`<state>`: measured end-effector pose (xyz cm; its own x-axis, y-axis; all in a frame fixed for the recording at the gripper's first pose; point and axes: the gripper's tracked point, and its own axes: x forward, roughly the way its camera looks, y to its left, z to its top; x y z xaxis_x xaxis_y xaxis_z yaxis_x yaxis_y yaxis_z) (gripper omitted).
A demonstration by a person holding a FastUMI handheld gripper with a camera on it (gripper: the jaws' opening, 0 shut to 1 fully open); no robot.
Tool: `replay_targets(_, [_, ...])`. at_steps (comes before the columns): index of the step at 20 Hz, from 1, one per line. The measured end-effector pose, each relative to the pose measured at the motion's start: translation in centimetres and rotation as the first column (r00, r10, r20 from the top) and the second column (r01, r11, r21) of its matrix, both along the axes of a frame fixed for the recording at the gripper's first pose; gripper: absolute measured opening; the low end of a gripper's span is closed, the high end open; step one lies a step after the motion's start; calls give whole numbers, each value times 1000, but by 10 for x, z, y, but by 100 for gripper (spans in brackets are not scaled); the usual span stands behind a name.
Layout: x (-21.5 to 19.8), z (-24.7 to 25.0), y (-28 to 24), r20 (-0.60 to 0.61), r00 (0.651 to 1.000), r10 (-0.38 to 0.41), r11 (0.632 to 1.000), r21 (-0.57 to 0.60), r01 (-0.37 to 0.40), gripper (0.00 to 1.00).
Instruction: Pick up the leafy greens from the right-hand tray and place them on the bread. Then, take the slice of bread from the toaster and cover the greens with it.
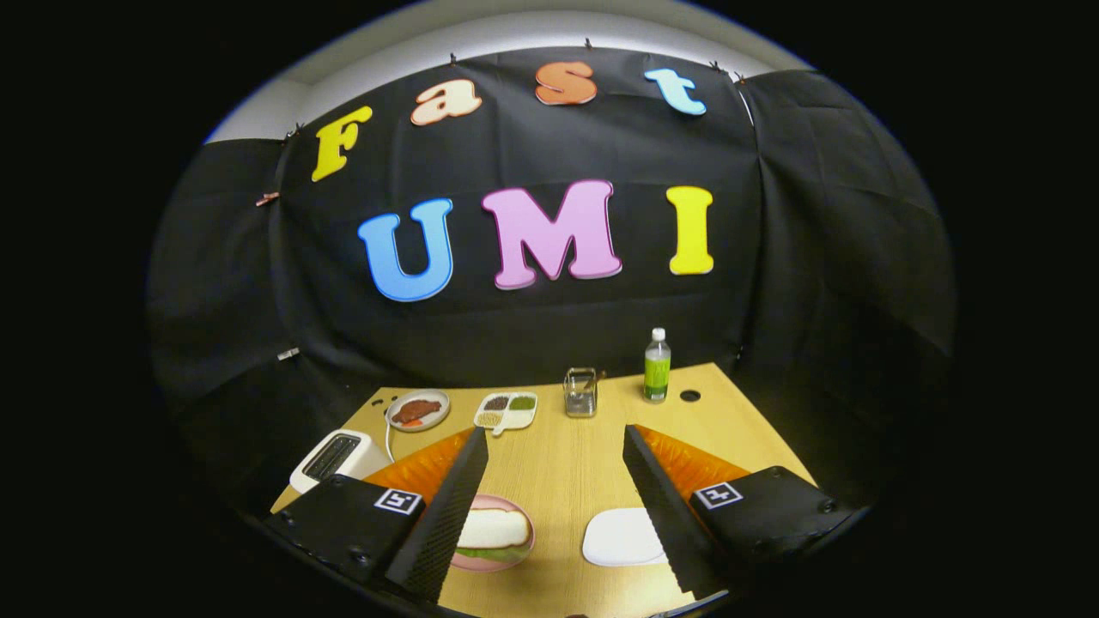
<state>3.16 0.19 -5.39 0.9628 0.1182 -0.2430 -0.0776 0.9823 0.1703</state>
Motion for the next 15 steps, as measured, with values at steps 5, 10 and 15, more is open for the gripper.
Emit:
replay_targets(5, [-4, 84, -23, 214, 977, -2, 1000, -15, 5, 98])
replay_targets(10, [-18, 93, -41, 244, 969, 28, 998, -60, -13, 98])
replay_targets(15, [-27, 92, -39, 232, 967, 103, 993, -79, -86, 98])
